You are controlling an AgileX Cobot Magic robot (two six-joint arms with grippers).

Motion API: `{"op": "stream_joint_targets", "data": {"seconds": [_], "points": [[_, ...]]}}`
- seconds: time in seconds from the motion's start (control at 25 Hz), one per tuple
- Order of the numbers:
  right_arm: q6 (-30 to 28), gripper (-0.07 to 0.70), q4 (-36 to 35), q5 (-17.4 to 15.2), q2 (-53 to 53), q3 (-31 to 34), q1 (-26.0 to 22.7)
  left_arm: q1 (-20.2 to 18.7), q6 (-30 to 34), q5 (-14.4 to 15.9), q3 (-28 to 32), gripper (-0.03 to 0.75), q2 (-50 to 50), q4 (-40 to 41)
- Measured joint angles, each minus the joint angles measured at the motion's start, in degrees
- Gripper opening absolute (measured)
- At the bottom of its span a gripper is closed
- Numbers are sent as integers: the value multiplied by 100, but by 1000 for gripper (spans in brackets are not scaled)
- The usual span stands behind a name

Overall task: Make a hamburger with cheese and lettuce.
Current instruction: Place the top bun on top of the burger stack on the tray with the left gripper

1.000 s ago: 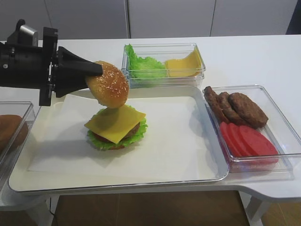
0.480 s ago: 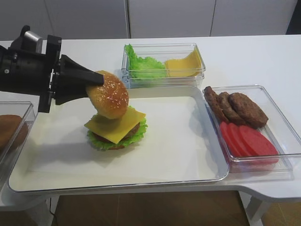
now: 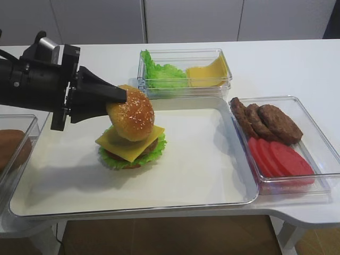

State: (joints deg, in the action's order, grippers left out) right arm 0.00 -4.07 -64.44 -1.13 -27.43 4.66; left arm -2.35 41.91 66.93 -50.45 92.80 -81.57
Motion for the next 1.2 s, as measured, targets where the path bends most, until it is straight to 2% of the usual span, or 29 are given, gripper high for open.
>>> {"op": "stream_joint_targets", "data": {"seconds": [0.76,1.2], "points": [[0,450,0,0,0,0,0,0,216,22,-11,176,334,-10],[0,450,0,0,0,0,0,0,249,12,-18,256,334,-10]]}}
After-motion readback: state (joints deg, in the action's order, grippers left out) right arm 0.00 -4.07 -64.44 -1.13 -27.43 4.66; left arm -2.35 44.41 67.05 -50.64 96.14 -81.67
